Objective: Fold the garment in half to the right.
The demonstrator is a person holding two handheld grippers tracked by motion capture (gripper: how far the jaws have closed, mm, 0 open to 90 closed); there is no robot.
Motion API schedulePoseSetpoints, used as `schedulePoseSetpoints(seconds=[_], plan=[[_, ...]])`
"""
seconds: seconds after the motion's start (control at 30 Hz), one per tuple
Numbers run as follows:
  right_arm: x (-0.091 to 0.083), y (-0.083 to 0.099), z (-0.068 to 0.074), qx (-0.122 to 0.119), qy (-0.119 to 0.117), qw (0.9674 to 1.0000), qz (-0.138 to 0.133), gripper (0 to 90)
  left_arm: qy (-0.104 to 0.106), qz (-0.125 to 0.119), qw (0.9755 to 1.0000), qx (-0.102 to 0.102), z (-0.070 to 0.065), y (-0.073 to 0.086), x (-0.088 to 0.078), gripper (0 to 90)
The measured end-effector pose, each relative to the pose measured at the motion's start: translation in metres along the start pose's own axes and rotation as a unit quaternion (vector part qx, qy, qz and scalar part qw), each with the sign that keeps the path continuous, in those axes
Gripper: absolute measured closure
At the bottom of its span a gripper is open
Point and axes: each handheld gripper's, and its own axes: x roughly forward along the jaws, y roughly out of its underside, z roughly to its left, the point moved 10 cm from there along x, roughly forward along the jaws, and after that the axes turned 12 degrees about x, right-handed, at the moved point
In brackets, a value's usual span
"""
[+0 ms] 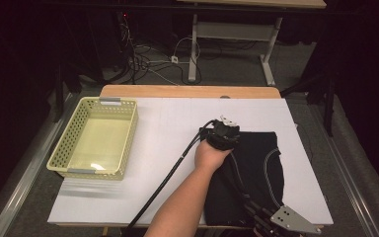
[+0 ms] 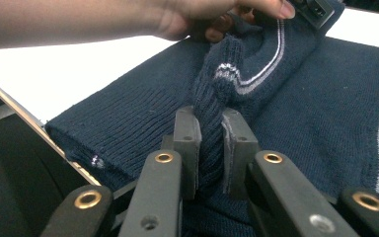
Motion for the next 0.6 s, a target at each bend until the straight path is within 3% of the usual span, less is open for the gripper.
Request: schedulePoseSetpoints(seconds=[0.1,0.3,0.6], plan=[[0.0,-0.001,0.001,-0.001,-0.001,1.0,-0.001,80.4,0.008,0.001,1.0,-0.006,0.002,0.0,-0.004,44.0],[0.003,-0.002,0.003,-0.003,-0.006,1.0,0.0,80.4,0.019,-0.034,0.9993,-0.002,0.009,-0.003,-0.028,30.7],[0.006,-0.002,0.005,-0.007,-0.009,0.9999,0.002,80.4,0.016,-0.067,0.9976,0.003,0.022,0.012,-0.054,17.7]])
